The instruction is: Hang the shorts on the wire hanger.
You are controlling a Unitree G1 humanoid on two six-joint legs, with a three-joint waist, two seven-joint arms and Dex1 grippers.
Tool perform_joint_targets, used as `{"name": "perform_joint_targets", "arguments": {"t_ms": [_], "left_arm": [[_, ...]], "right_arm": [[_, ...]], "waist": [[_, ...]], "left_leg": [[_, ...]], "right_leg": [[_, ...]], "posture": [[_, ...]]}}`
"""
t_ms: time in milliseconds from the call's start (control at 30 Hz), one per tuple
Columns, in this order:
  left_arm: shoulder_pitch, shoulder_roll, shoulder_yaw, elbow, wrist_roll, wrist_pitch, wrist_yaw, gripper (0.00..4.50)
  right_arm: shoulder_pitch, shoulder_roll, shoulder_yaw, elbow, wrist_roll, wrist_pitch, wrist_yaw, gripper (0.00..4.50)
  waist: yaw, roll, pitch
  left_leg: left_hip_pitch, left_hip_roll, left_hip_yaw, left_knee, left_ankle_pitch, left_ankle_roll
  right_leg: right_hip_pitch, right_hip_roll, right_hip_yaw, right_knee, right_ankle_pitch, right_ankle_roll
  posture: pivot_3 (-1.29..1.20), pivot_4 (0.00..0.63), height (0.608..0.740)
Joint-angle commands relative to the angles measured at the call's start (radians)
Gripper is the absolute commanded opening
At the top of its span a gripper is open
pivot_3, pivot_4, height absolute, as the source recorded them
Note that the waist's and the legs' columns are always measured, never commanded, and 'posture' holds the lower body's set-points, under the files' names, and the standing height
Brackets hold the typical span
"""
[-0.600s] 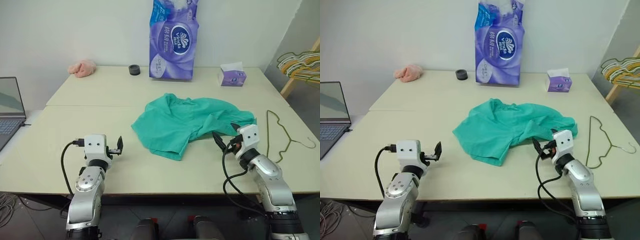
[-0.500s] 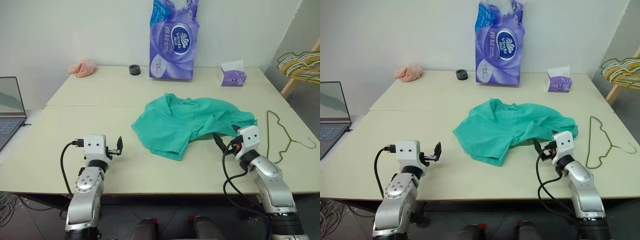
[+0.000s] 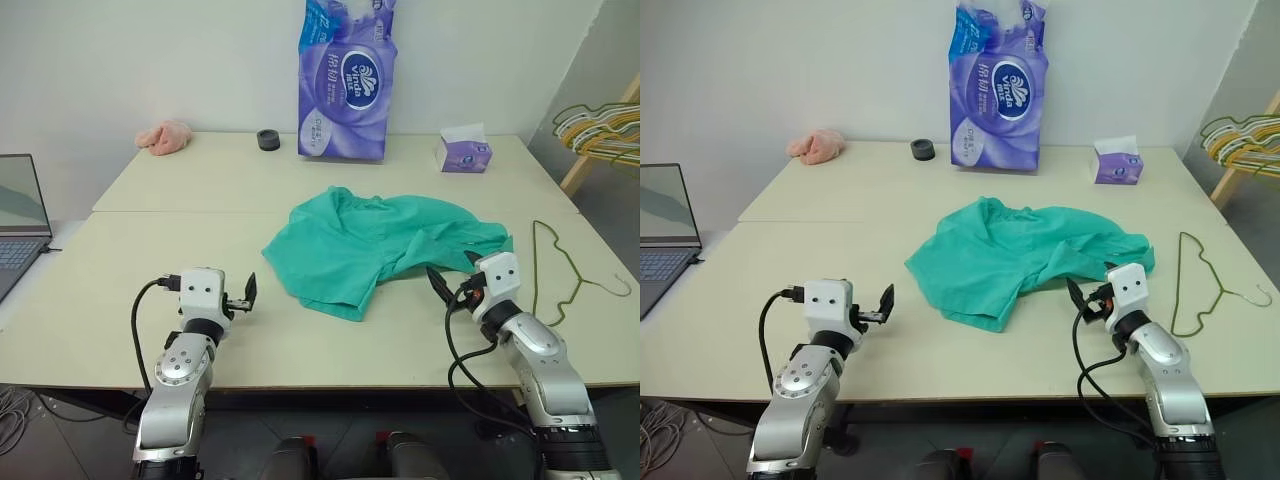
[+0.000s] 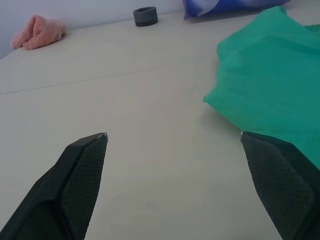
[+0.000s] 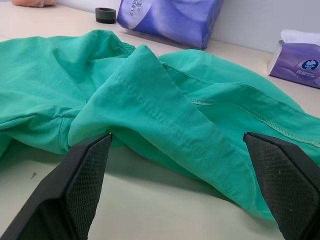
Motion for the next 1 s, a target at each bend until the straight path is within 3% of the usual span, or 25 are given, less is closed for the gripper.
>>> {"name": "perform_joint_targets", "arguments": {"t_ms": [33,467,567,633,800,1000], "left_arm": [[-0.015,0.01,-0.005,-0.046,0.01,-0.003,-0.001,4.49],[-0.057,0.017,-0.042,-0.018,-0.033,0.003,-0.09,4.49],[-0.094,0.021,-0.09,-0.022,-0.094,0.007,-0.196,4.49],[-0.153,0.031,-0.16,0.004,-0.088,0.036,-0.257,4.49],[-0.345,0.003,-0.281,0.133,-0.073,0.083,-0.34,4.49],[-0.571,-0.075,-0.451,0.401,-0.004,0.066,-0.442,4.49]], "right_arm": [[-0.008,-0.013,-0.001,-0.045,-0.003,-0.02,0.013,4.5],[0.023,-0.034,-0.014,-0.084,0.003,-0.012,0.023,4.5],[0.102,-0.144,0.027,-0.204,0.082,0.071,0.199,4.5],[0.15,-0.224,0.039,-0.305,0.164,0.164,0.296,4.5],[0.177,-0.323,0.018,-0.429,0.28,0.316,0.36,4.5],[0.148,-0.328,0.004,-0.463,0.309,0.359,0.33,4.5]], "waist": [[0.0,0.0,0.0],[-0.004,0.0,0.0],[-0.003,0.001,0.001],[-0.004,0.001,0.001],[-0.026,0.001,0.001],[-0.043,0.001,0.001]], "left_leg": [[0.0,0.0,0.0,0.0,0.0,0.0],[0.0,0.0,0.0,0.0,0.0,0.0],[0.0,0.0,0.0,0.0,0.0,0.0],[-0.001,-0.001,0.0,0.001,0.0,0.001],[0.001,0.0,0.0,0.001,0.0,0.001],[0.003,-0.002,-0.001,0.001,0.0,0.001]], "right_leg": [[0.0,0.0,0.0,0.0,0.0,0.0],[0.0,0.0,0.0,0.0,0.0,0.0],[0.0,0.0,0.0,0.0,-0.001,0.0],[0.001,-0.001,-0.001,0.0,-0.001,0.001],[0.003,0.002,-0.001,-0.001,-0.006,0.002],[0.006,0.003,-0.002,-0.001,-0.007,0.003]], "posture": [[-0.04,0.072,0.74],[-0.1,0.074,0.74],[-0.14,0.077,0.74],[-0.16,0.077,0.74],[-0.21,0.081,0.74],[-0.24,0.078,0.74]]}}
